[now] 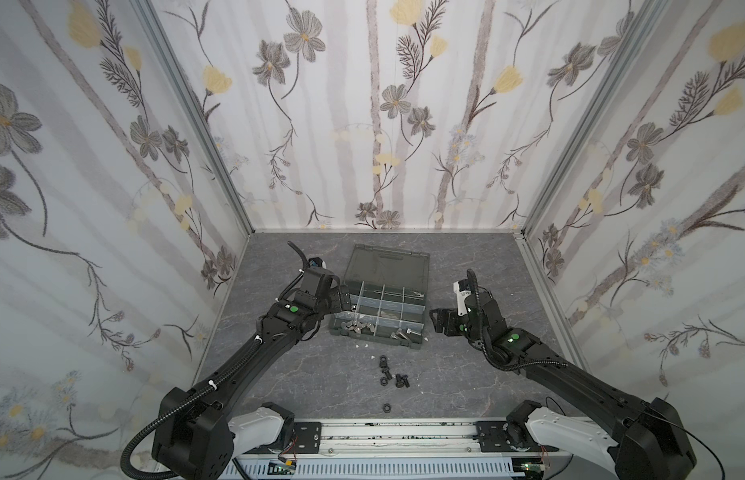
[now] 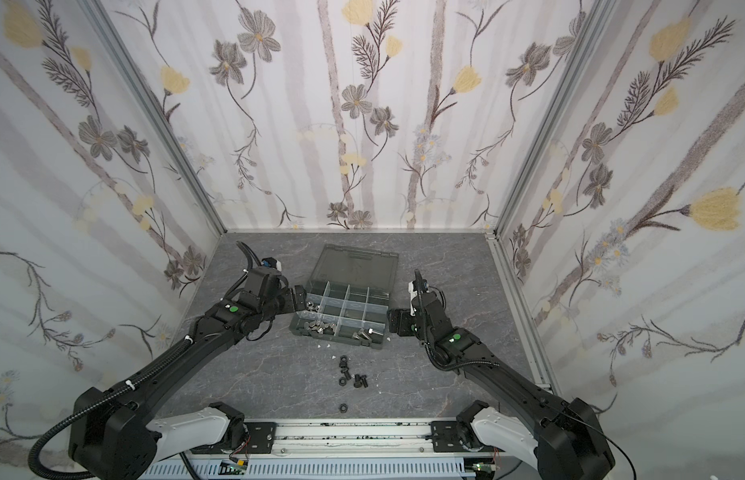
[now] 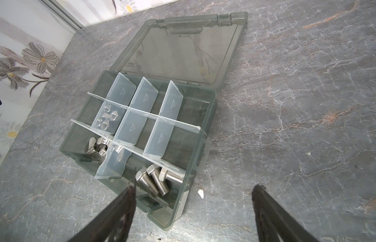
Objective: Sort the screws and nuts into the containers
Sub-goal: 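Withdraw the left gripper while the right gripper moves toward the black pile, then lower the right gripper onto a black hex nut and close on it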
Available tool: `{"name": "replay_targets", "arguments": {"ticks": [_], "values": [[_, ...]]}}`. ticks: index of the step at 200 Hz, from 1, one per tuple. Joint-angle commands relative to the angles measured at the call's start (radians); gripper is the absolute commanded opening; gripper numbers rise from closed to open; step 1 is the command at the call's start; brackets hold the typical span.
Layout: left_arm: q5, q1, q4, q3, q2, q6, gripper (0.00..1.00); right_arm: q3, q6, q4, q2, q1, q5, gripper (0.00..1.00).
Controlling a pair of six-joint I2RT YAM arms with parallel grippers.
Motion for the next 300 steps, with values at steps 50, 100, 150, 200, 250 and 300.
{"name": "replay_targets", "arguments": {"ticks": [50, 100, 150, 200, 250, 300], "values": [[-0.019, 0.003, 0.028, -0.042, -0.029, -0.046, 1.0, -0.014, 0.016, 0.031, 0.019, 0.035, -0.038, 0.84], [-0.021, 0.004, 0.035, -0.056, -0.041, -0.055, 1.0, -0.013, 0.034, 0.016, 0.061, 0.133, -0.027, 0.82], [-0.016, 0.004, 0.041, -0.073, -0.048, -0.066, 1.0, 0.014, 0.064, 0.013, 0.143, 0.262, -0.021, 0.75], [-0.019, 0.006, 0.045, -0.09, -0.071, -0.07, 1.0, 0.11, 0.066, -0.032, 0.277, 0.375, 0.016, 0.68], [-0.016, 0.009, 0.045, -0.101, -0.085, -0.078, 1.0, 0.261, 0.033, -0.089, 0.453, 0.454, 0.022, 0.57], [-0.013, 0.011, 0.047, -0.122, -0.108, -0.082, 1.0, 0.364, 0.017, -0.19, 0.591, 0.491, 0.052, 0.49]]}}
